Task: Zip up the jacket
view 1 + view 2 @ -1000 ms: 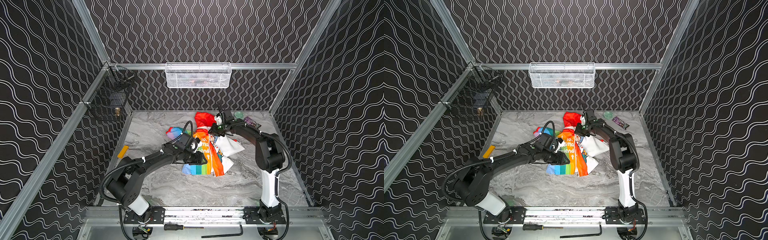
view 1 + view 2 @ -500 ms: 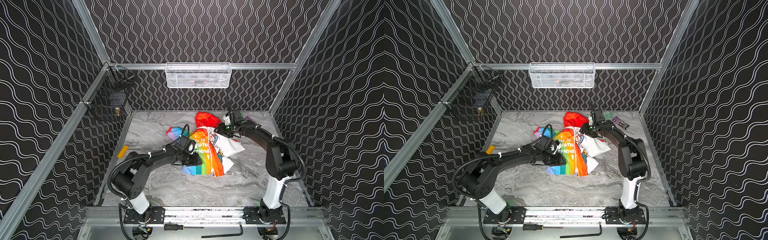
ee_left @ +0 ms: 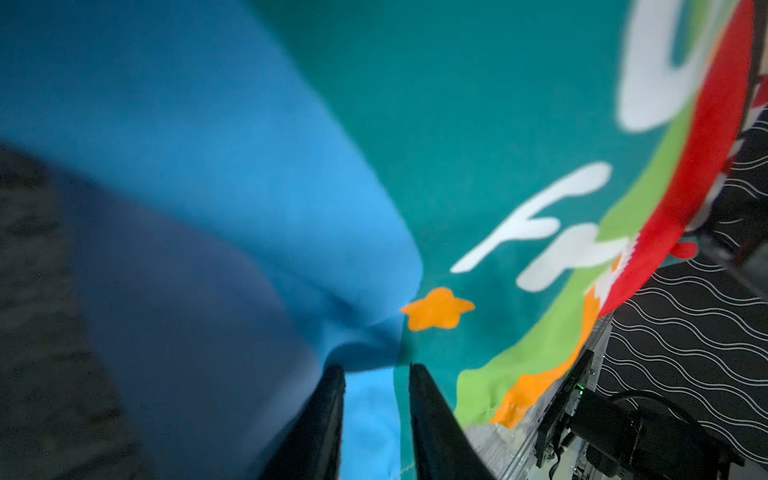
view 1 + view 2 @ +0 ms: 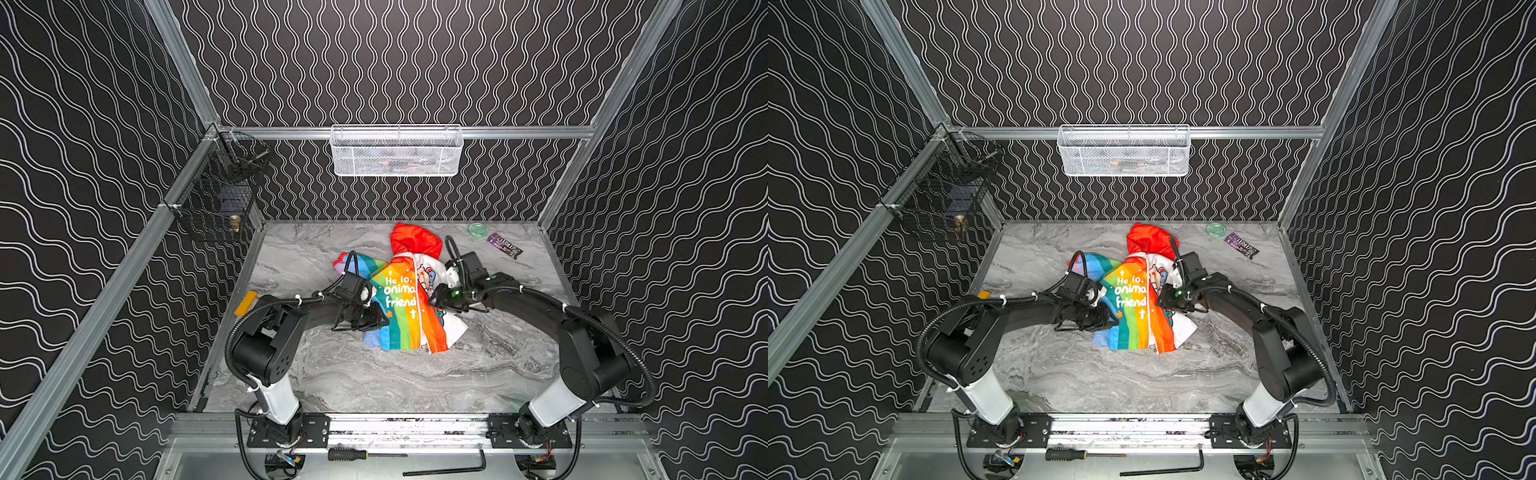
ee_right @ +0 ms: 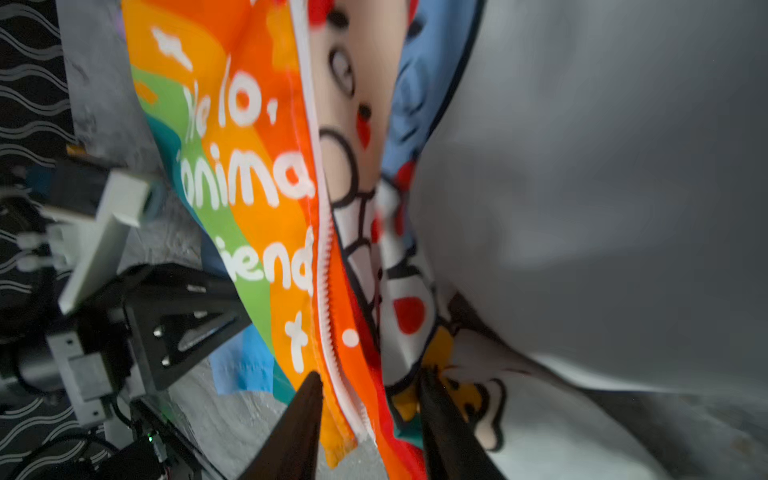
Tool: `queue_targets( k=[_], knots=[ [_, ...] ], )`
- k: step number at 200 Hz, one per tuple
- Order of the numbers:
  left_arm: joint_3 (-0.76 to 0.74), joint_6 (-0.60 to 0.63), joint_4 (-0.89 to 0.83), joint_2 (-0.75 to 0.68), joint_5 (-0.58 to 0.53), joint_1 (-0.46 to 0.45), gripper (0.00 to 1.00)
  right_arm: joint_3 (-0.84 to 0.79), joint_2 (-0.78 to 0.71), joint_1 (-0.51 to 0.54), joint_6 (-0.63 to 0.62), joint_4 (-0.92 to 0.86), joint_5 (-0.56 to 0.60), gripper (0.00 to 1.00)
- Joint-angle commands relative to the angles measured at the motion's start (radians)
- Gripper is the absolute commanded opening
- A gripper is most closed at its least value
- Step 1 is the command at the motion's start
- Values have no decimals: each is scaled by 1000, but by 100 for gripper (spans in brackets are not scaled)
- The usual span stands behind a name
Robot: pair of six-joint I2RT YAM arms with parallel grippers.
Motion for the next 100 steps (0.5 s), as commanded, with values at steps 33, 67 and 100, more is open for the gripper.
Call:
queue_targets(
  k=[33,67,100],
  knots=[
    [-1,29,-20,15,-47,23,32,-34,46,29,35,60,12,43],
    [15,46,-44,15,-67,45,31,-35,80,26,68,94,13,18],
    [23,60,-61,27,-75,74,31,-39,60,3,97,120,13,10]
  ],
)
